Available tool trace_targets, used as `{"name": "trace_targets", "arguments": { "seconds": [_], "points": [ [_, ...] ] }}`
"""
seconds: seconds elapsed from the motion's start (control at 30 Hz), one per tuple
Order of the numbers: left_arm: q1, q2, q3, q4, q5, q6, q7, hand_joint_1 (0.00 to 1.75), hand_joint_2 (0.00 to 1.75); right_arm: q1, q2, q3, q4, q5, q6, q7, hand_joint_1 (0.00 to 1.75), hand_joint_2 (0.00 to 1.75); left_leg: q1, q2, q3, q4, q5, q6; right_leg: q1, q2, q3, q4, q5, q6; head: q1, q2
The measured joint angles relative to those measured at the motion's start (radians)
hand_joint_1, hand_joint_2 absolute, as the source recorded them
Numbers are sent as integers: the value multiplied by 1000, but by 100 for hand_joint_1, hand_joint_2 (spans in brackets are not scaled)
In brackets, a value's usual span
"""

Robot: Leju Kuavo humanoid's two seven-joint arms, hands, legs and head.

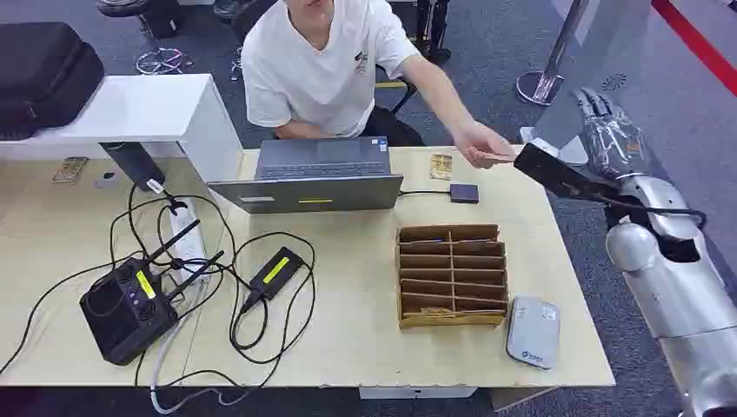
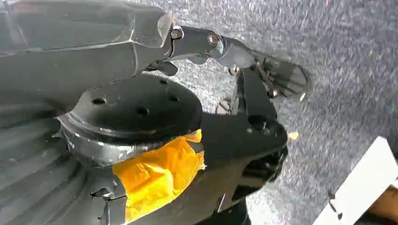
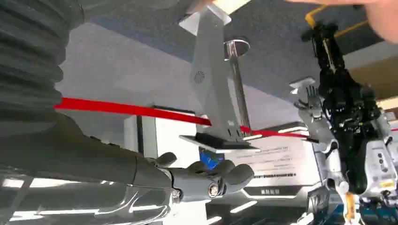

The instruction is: Pass the card to the sensor for recognition and then transmit it.

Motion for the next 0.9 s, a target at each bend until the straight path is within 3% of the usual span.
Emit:
{"name": "trace_targets", "arguments": {
  "seconds": [0.27, 0.3, 0.33, 0.9],
  "points": [
    [1, 0, -8, 0, 5, -47, -10, 0, 175, 18, 28, 1, 19, -2, -13, -18, 0, 175, 0, 0, 0, 0, 0, 0, 0, 0, 0, 0, 0, 0, 0, 0],
    [1, 0, -9, 0, 4, -48, -16, 0, 175, 20, 29, 1, 21, -3, -14, -18, 31, 175, 0, 0, 0, 0, 0, 0, 0, 0, 0, 0, 0, 0, 0, 0],
    [1, 0, -10, 1, 4, -49, -26, 0, 175, 22, 31, 1, 22, -4, -15, -18, 175, 175, 0, 0, 0, 0, 0, 0, 0, 0, 0, 0, 0, 0, 0, 0],
    [1, 0, -14, 6, 8, -68, -45, 0, 175, 46, 42, -8, 34, -29, -14, -50, 175, 175, 0, 0, 0, 0, 0, 0, 0, 0, 0, 0, 0, 0, 0, 0]
  ]
}}
